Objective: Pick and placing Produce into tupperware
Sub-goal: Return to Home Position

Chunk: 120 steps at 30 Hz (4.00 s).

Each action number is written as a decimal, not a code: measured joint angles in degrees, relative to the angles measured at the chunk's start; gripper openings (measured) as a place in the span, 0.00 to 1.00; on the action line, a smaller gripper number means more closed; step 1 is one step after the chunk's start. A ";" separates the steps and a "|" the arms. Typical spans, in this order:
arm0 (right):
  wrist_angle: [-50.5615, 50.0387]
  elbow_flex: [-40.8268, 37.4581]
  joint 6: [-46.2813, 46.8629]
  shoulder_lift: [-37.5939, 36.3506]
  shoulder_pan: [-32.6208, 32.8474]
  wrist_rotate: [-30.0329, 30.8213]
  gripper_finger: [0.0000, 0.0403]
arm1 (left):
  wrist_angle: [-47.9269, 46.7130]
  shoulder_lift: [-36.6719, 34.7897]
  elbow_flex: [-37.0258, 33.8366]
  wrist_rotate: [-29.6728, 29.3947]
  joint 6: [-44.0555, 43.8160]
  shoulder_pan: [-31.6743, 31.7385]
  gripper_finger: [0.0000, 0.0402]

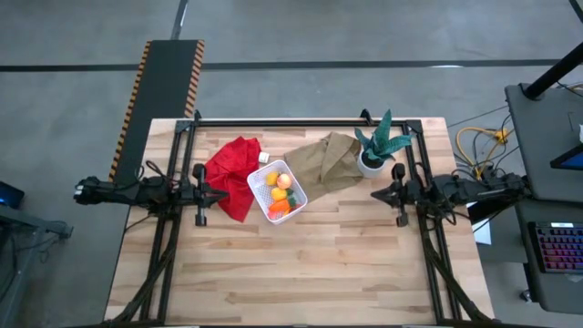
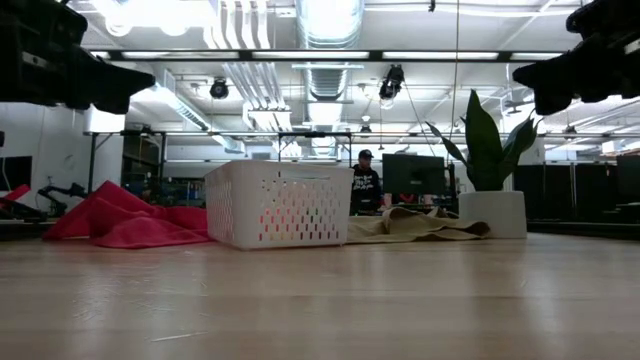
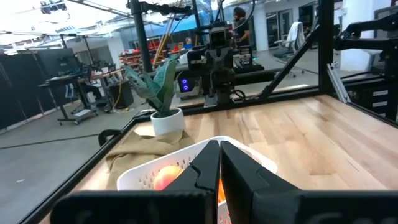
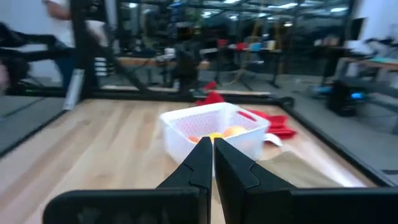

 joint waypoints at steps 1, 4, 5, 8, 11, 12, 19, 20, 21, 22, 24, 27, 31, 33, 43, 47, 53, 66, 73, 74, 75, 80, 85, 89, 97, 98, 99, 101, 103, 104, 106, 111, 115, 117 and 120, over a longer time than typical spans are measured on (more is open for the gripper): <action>0.87 -0.52 -0.45 0.02 0.00 1.15 0.02 | 0.01 0.00 0.00 -0.03 0.03 0.00 0.00; 4.57 -2.59 -1.85 0.04 -0.14 2.54 0.02 | 0.05 0.00 0.00 -0.54 0.43 0.00 0.00; 5.79 -3.20 -1.90 0.04 -0.34 2.95 0.02 | 0.08 0.00 0.00 -1.06 0.48 0.00 0.00; 6.23 -3.67 -1.87 0.04 -2.38 3.46 0.02 | 0.08 0.00 0.00 -1.23 0.50 0.01 0.00; 6.31 -3.67 -1.60 0.04 -5.11 3.42 0.02 | 0.08 0.00 0.00 -1.22 0.51 0.00 0.00; 6.31 -3.68 -1.60 0.04 -5.98 3.39 0.02 | 0.08 0.00 0.00 -1.22 0.52 0.02 0.00; 4.67 -3.67 0.20 -0.04 -8.76 0.32 0.02 | -0.05 0.00 -0.09 -1.27 0.57 0.01 0.00; 4.67 -3.67 0.11 -0.07 -8.76 0.24 0.02 | -0.07 0.00 -0.09 -1.27 0.60 0.02 0.00; 4.62 -3.67 -0.05 -0.07 -8.76 0.17 0.02 | -0.10 0.00 -0.10 -1.35 0.63 0.01 0.00; 4.58 -3.67 -0.63 -0.07 -8.76 -0.23 0.02 | -0.16 0.00 -0.11 -1.53 0.63 0.01 0.00; 4.41 -3.67 -1.40 -0.09 -8.76 -1.28 0.02 | -0.28 0.00 -0.11 -1.63 0.63 0.00 0.00; 4.30 -3.67 -1.67 -0.07 -8.76 -1.86 0.02 | -0.36 0.00 -0.11 -1.46 0.16 0.00 0.00; 4.26 -3.67 -1.86 -0.07 -8.76 -2.00 0.02 | -0.45 0.00 -0.11 -1.10 -0.49 0.00 0.00; 4.06 -3.67 -1.65 -0.07 -8.76 -3.38 0.02 | -0.53 0.00 -0.09 -0.57 -1.37 0.00 0.00; 3.36 -3.67 -0.42 -0.04 -8.74 -7.64 0.02 | -1.45 -0.02 -0.17 6.55 -2.82 0.00 0.00; 3.34 -3.67 -0.44 0.04 -8.74 -7.64 0.02 | -1.52 -0.02 -0.17 6.79 -2.93 0.00 0.00; 3.34 -3.67 -0.37 0.04 -8.74 -7.60 0.02 | -1.63 0.02 -0.17 6.84 -2.93 0.00 0.00; 3.34 -3.67 -0.43 0.04 -8.74 -7.56 0.02 | -1.69 0.21 -0.17 6.84 -2.49 0.00 0.00; 3.34 -3.67 -2.07 0.04 -8.76 -7.29 0.02 | -0.78 1.09 -0.31 6.80 -1.43 0.00 0.00; 3.34 -3.67 -2.32 0.04 -8.76 -7.29 0.02 | -0.53 1.30 -0.31 6.78 -1.42 0.00 0.00; 3.35 -3.67 -2.34 0.04 -8.76 -7.28 0.02 | -0.32 1.48 -0.31 6.77 -1.42 0.00 0.00; 3.34 -3.67 1.14 0.04 -8.76 -7.29 0.02 | 0.23 1.47 -0.28 6.71 -1.42 0.00 0.00; 3.36 -3.67 6.83 0.04 -8.76 -7.28 0.02 | 0.65 1.72 -0.22 6.71 -1.41 0.00 0.00; 3.36 -3.67 9.72 0.04 -8.76 -7.27 0.02 | 0.82 1.95 -0.15 6.72 -1.40 0.00 0.00; 3.36 -3.67 10.07 0.04 -8.76 -7.28 0.02 | 1.13 1.95 -0.04 6.73 -1.40 0.00 0.00; 3.36 -3.67 10.07 0.04 -8.76 -7.28 0.02 | 1.13 1.92 -0.04 6.73 -1.40 0.01 0.00; 3.36 -3.67 10.08 0.04 -8.76 -7.28 0.02 | 1.13 1.90 -0.04 6.73 -1.40 0.00 0.00; 3.36 -3.67 10.07 0.04 -8.76 -7.27 0.02 | 1.13 1.86 -0.04 6.75 -1.40 0.00 0.00; 3.36 -3.67 10.07 0.04 -8.76 -7.29 0.02 | 1.13 1.95 -0.04 6.75 -1.40 0.00 0.00; 3.36 -3.67 10.07 0.04 -8.76 -7.27 0.02 | 1.11 1.95 -0.04 6.75 -1.40 0.00 0.00; 3.36 -3.67 10.19 0.04 -8.76 -7.28 0.02 | 1.15 1.92 -0.04 6.75 -1.40 0.00 0.00; 3.36 -3.67 10.24 0.04 -8.76 -7.28 0.02 | 1.15 1.95 -0.04 6.75 -1.40 0.00 0.00; 3.36 -3.67 10.23 0.04 -8.76 -7.28 0.02 | 1.15 1.92 -0.04 6.78 -1.39 0.02 0.00; 3.36 -3.67 10.19 0.04 -8.76 -7.27 0.02 | 1.15 1.95 -0.04 6.78 -1.38 0.00 0.00; 3.36 -3.67 10.21 0.04 -8.76 -7.28 0.02 | 1.15 1.93 -0.04 6.78 -1.38 0.01 0.00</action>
